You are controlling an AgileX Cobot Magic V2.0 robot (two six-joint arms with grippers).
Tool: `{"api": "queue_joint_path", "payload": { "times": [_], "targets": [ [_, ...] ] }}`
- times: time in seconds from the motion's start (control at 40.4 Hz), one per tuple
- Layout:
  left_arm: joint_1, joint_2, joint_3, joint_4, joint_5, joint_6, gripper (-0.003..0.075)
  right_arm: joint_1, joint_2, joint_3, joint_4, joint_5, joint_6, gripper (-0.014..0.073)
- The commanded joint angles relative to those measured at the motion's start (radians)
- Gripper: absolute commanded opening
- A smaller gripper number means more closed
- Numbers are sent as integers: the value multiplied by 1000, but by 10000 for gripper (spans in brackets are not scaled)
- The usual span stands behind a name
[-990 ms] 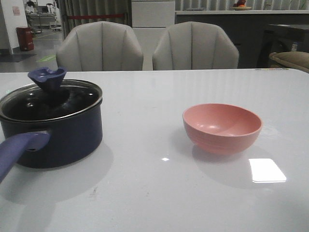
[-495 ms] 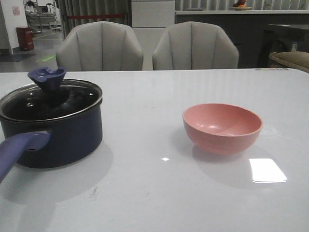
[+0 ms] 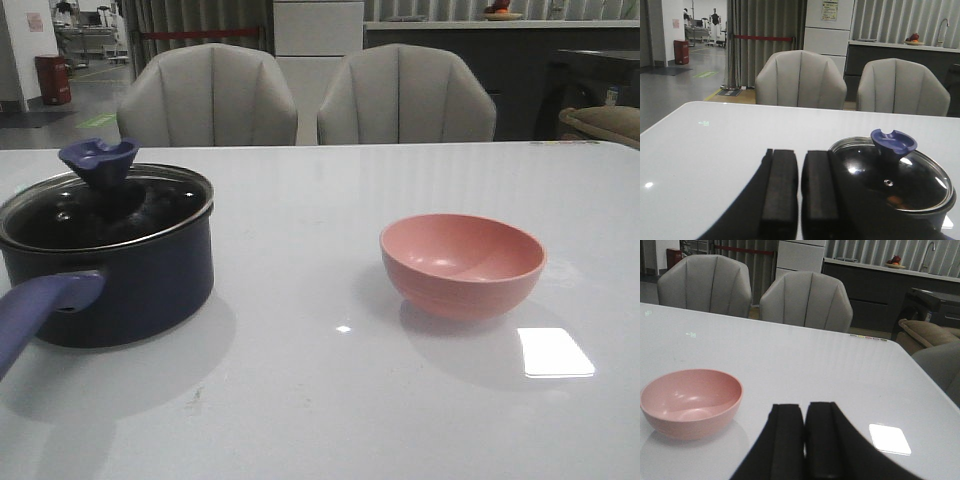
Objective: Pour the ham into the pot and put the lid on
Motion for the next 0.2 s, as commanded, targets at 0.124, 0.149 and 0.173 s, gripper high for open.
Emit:
{"api": "queue_joint_path", "payload": {
  "times": [0.124,0.149,0.173],
  "targets": [
    [1,-19,21,0,-80,-6,132,-5,-20,-5,-15,-79,2,160],
    [1,-19,21,0,-80,-6,132,-5,-20,-5,-15,-79,2,160],
    [1,-19,21,0,-80,-6,132,-5,-20,-5,-15,-79,2,160]
  ]
}}
